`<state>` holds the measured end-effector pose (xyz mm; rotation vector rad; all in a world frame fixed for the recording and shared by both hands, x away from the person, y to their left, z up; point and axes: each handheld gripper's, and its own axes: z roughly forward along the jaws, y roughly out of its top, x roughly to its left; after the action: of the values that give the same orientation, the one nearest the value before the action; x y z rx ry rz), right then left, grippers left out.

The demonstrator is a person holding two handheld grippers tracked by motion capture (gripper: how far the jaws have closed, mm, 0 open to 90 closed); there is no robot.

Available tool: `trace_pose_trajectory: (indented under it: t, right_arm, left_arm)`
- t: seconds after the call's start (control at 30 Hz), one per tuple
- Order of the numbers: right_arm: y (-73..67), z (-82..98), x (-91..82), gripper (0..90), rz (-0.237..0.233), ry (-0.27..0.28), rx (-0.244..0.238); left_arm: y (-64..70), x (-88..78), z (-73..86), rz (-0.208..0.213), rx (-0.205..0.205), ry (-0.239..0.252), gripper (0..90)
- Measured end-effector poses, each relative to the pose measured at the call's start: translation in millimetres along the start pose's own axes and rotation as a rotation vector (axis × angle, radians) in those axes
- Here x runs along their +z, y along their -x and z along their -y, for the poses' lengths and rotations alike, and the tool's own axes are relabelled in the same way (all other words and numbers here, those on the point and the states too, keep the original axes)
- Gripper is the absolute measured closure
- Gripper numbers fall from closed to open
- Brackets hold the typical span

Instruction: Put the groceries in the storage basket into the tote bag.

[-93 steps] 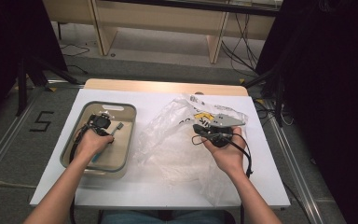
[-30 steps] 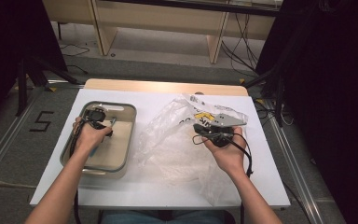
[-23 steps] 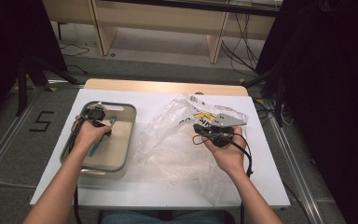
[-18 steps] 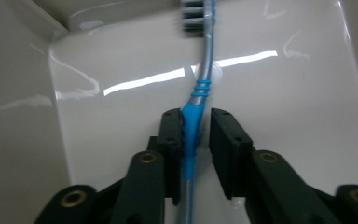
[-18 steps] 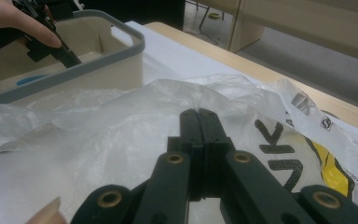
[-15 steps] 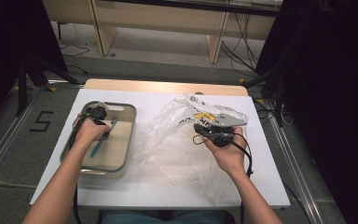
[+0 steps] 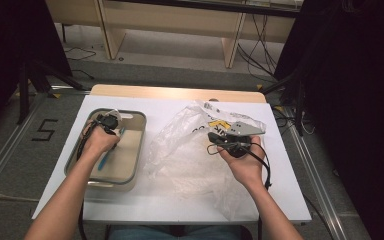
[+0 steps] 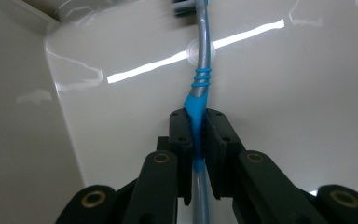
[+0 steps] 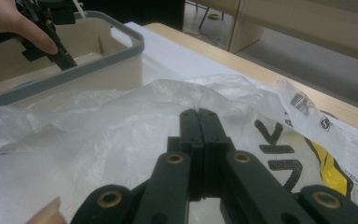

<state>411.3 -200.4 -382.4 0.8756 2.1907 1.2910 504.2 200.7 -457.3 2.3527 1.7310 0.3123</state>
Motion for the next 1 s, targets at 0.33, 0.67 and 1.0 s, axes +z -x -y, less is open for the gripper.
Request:
trace_pose_trajectory:
  t: [0.33,0.67,1.0]
  right_arm:
    - [0.3,0.2,0.4,90.0,0.004,-0.001,0.002]
    - [0.4,0.5,0.8,90.0,0.004,-0.003,0.001]
    - [0.5,0.5,0.7,90.0,0.005,0.000,0.002]
  left_arm:
    - [-7.1,-2.2,9.4,0.039,-0.038,0.061,81.5]
    - [-5.7,-11.8,12.6,0.064,-0.044,0.141,81.6]
    - [-2.8,-28.3,16.7,0.082,-0.050,0.238,81.6]
